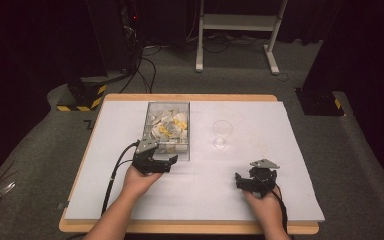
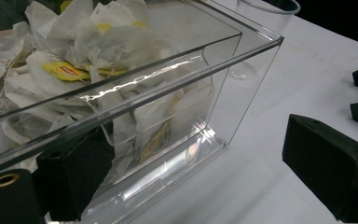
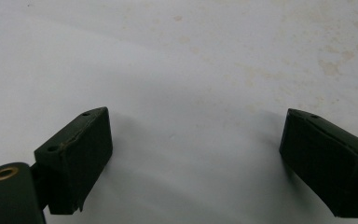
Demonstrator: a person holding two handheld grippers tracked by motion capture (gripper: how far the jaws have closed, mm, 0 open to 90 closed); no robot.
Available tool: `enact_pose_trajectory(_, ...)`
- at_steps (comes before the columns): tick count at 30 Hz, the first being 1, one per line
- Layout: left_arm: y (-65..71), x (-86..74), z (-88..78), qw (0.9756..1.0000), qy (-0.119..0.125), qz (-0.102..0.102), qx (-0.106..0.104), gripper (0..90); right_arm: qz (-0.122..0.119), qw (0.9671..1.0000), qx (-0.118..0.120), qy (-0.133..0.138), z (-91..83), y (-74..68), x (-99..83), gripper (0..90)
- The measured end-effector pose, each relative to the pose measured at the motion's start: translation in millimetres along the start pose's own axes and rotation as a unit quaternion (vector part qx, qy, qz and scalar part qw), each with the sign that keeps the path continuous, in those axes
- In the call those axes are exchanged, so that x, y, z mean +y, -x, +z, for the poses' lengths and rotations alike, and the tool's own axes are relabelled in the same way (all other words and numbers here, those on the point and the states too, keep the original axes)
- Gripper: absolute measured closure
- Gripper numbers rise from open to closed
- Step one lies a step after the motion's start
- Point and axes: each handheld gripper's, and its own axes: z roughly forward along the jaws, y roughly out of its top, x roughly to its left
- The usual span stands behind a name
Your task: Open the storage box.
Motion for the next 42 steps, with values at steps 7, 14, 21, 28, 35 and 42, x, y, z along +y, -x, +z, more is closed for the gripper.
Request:
enact_pose_trajectory(7, 2.8, -0.7, 3.4, 1.0000, 0.003, 0.002, 0.007, 9.5, 0.000, 1.0000, 0.000, 0.000, -0.2, 0.0, -0.1, 9.2)
enact_pose_trajectory(14, 2.8, -0.9, 3.1, 1.0000, 0.005, -0.002, 0.008, 10.0, 0.000, 1.0000, 0.001, 0.000, -0.2, 0.1, -0.1, 9.2)
enact_pose_trajectory(21, 3.4, -3.9, 0.6, 0.9999, 0.011, -0.001, 0.011, 14.5, -0.001, 1.0000, 0.000, 0.001, -0.2, 0.1, -0.2, 9.2)
enact_pose_trajectory(28, 4.8, -7.1, -3.4, 0.9998, 0.016, -0.002, 0.010, 16.9, -0.002, 1.0000, 0.000, 0.001, -0.2, 0.2, -0.2, 9.3)
enact_pose_trajectory(35, 8.2, -8.8, -5.9, 0.9997, 0.015, 0.001, 0.021, 19.4, -0.002, 1.0000, 0.000, 0.001, -0.2, 0.1, -0.3, 9.3)
enact_pose_trajectory(42, 10.4, -10.9, -9.8, 0.9995, 0.015, 0.005, 0.029, 23.4, -0.003, 1.0000, 0.000, 0.001, -0.3, 0.2, -0.3, 9.3)
